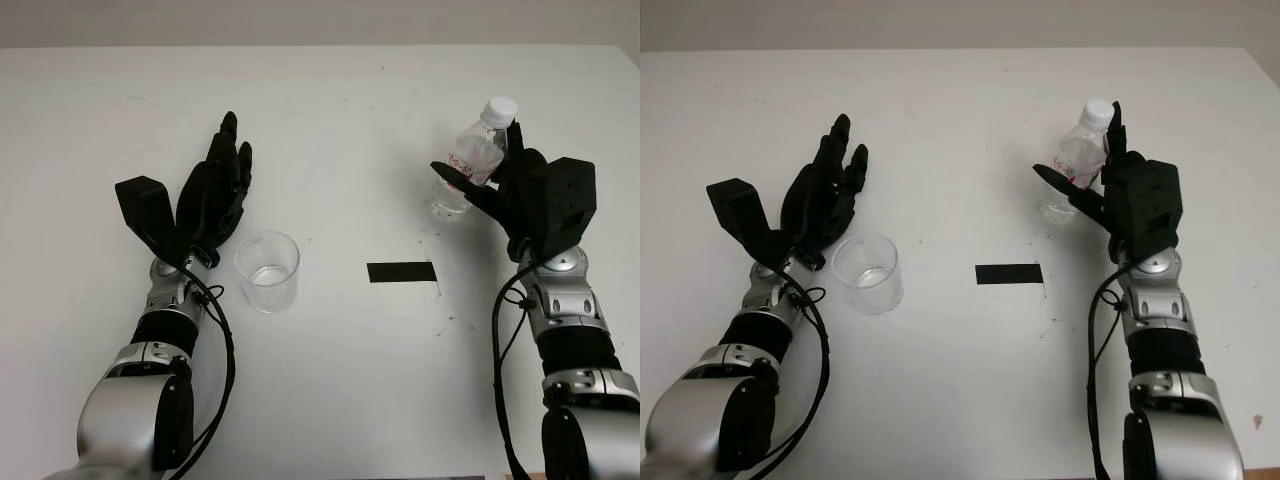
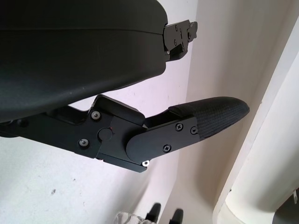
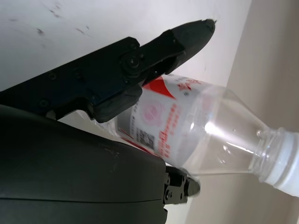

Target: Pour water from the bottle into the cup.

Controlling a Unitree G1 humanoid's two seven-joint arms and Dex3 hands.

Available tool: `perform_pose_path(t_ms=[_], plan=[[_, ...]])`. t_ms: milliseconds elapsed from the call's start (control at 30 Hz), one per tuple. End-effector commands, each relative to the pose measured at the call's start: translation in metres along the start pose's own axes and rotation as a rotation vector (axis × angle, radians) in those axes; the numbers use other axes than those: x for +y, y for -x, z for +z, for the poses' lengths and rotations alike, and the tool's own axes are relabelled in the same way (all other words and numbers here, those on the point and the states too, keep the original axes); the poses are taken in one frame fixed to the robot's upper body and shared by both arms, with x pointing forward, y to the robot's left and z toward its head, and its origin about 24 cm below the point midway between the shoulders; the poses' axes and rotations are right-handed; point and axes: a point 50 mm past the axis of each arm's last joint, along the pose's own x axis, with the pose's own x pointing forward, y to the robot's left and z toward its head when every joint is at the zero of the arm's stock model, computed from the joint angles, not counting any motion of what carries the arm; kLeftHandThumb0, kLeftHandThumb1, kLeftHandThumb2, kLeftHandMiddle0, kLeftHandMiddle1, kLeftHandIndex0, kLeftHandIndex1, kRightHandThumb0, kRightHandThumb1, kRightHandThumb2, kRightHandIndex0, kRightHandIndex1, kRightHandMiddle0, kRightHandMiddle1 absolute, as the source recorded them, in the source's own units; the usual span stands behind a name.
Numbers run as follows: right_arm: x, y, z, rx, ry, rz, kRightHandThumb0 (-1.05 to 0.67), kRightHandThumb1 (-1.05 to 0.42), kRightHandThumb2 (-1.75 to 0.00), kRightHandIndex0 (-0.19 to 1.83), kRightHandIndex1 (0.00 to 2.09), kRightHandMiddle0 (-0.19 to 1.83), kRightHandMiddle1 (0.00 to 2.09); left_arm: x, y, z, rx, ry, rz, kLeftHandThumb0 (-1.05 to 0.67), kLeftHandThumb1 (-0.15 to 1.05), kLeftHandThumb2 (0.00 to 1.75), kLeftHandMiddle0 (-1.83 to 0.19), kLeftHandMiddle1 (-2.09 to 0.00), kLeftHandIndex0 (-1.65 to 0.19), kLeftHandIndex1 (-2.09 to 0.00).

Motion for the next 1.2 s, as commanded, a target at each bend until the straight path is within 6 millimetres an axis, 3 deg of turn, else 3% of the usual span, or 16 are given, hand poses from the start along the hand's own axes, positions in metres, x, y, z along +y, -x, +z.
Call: perform_pose_path(t_ms=[0,33,67,133,200,333,567,800,1000,1167], plan=[[0.0,-0.004,0.001,0.011,-0.02,-0.027,-0.55,-0.91,-0.06,0.24,1.13,0.13,1.34,0.003,0.006,-0.007,0.015,0.002,0.016,-0.89,1.05,0.72,0.19,0.0,0.19,0.0],[0.0,-0.005,0.0,0.014,-0.002,-0.02,-0.52,-0.95,-0.06,0.31,1.56,0.2,1.69,0.003,0.006,-0.006,0.012,0.0,0.017,-0.89,1.05,0.72,0.19,0.0,0.19,0.0],[0.0,-0.006,-0.001,0.021,0.03,-0.01,-0.52,-0.98,-0.06,0.42,1.77,0.3,1.85,0.004,0.006,-0.006,0.011,-0.001,0.018,-0.89,1.05,0.71,0.19,0.0,0.19,0.0],[0.001,-0.007,-0.002,0.032,0.087,0.007,-0.52,-1.03,-0.07,0.72,1.99,0.55,2.04,0.004,0.007,-0.006,0.011,0.001,0.02,-0.88,1.05,0.72,0.19,0.0,0.19,0.0],[0.002,-0.007,-0.003,0.034,0.117,0.024,-0.5,-1.04,-0.11,0.87,2.06,0.7,2.08,0.004,0.007,-0.006,0.01,0.001,0.022,-0.88,1.05,0.72,0.19,0.0,0.19,0.0],[0.005,-0.007,-0.003,0.028,0.143,0.062,-0.46,-1.05,-0.22,1.03,2.09,0.91,2.09,0.004,0.006,-0.005,0.007,0.014,0.02,-0.88,1.05,0.7,0.19,0.0,0.19,0.0],[0.008,-0.006,-0.002,0.003,0.162,0.114,-0.4,-1.05,-0.32,1.15,2.09,0.94,2.09,0.003,0.005,-0.004,0.006,-0.001,0.014,-0.89,1.05,0.7,0.19,0.0,0.19,0.0],[0.015,-0.004,0.006,-0.104,0.205,0.101,-0.39,-1.05,-0.36,1.14,2.09,0.94,2.09,0.003,0.004,-0.003,0.007,-0.006,0.015,-0.89,1.05,0.71,0.19,0.0,0.19,0.0],[0.027,0.001,0.031,-0.31,0.335,0.077,-0.39,-1.05,-0.4,1.19,2.09,0.96,2.09,0.002,0.004,-0.002,0.006,-0.013,0.013,-0.89,1.05,0.71,0.19,0.0,0.19,0.0],[0.046,0.009,0.058,-0.517,0.558,0.031,-0.41,-1.05,-0.39,1.23,2.09,0.83,2.09,0.003,0.004,-0.003,0.007,-0.015,0.016,-0.89,1.05,0.71,0.19,0.0,0.19,0.0]])
